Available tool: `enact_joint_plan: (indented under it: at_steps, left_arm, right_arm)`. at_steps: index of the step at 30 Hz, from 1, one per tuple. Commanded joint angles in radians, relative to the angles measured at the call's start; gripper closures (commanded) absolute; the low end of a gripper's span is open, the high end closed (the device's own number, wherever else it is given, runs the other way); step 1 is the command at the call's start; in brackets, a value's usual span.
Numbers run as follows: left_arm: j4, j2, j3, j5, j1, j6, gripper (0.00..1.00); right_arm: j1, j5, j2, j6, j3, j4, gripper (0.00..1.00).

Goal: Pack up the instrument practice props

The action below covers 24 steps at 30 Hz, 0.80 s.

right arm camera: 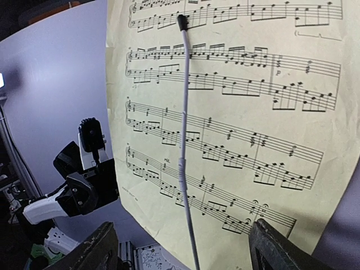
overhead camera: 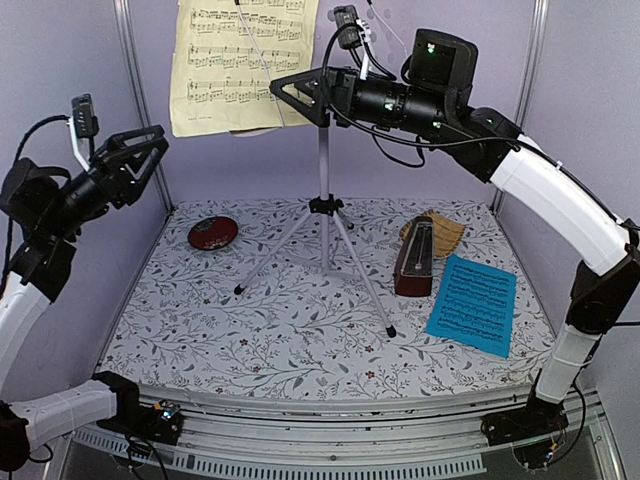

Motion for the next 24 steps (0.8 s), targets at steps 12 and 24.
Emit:
enact_joint_plan:
  at_steps: [12,24]
  left_arm:
    - [-0.112,0.196,0.252,0.081,-0.121,-0.021,0.22]
    - [-0.134,0.238,0.310,-0.011,-0.137,0.032,0.77]
  right_arm:
    - [0.007,-0.169,0.182,0.083,0.249,0.139,0.38]
    - [0.008,-0.217,0.249,0.164,0.295,0.292,0.60]
